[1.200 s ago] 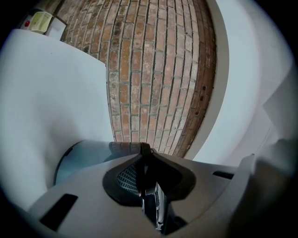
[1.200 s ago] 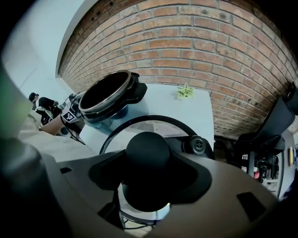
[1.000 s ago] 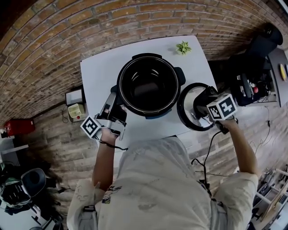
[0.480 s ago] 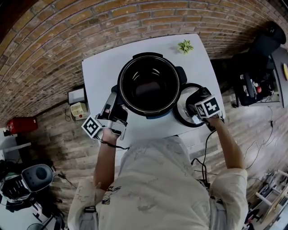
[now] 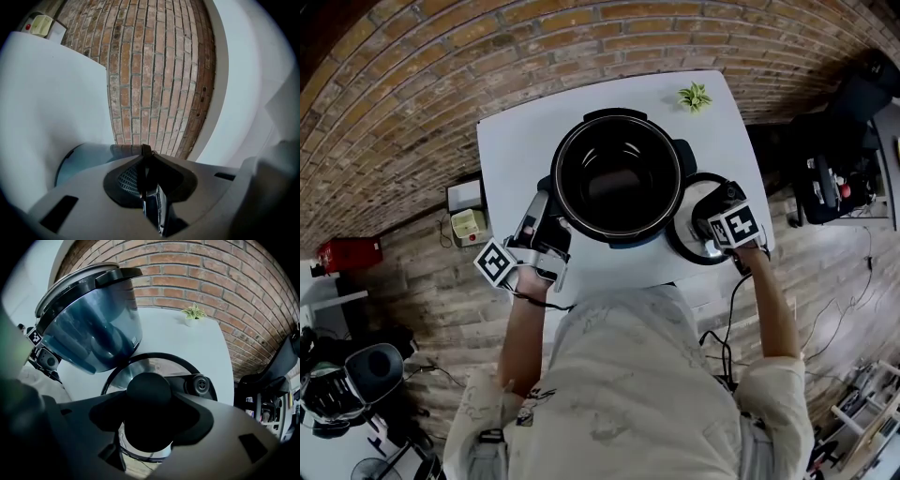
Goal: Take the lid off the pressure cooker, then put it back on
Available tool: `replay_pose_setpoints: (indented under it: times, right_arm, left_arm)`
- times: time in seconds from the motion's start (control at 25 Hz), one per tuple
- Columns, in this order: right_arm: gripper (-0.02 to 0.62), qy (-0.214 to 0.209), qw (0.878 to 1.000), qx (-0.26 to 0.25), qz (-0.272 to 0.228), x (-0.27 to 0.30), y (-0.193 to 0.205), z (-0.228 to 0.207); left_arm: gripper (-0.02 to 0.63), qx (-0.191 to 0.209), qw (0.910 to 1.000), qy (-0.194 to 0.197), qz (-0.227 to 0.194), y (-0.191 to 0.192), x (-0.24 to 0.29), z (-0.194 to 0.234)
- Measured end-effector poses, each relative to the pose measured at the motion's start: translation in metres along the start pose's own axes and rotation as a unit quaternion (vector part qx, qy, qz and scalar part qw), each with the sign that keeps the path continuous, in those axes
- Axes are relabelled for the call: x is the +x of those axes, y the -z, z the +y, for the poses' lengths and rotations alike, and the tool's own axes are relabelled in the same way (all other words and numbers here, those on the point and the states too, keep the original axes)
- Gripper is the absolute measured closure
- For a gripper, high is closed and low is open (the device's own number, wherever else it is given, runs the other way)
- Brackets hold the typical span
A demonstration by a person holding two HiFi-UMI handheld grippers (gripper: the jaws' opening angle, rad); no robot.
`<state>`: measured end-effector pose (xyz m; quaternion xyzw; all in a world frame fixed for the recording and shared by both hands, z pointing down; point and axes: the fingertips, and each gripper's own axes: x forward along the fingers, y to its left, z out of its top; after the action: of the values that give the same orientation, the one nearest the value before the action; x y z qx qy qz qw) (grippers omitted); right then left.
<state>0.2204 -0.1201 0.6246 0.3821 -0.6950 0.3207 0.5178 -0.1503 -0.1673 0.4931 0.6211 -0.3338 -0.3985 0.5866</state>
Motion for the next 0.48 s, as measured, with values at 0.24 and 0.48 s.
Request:
replay_pose_setpoints:
  times: [0.24,0.48]
  right_arm:
    - [0.284,0.013,0.999,0.001,-0.038,-0.002,-0.001,-0.003]
    - [0.211,-0.025,0.993,0.03,-0.111,-0.016,-0.011,0.003]
  left_arm:
    - [0.529,0.016,0.9998,-0.009,0.006,0.0,0.0,0.0]
    - [0.415,0.029,0.9995,-0.009,-0.001,-0.012,-0.009,0.0]
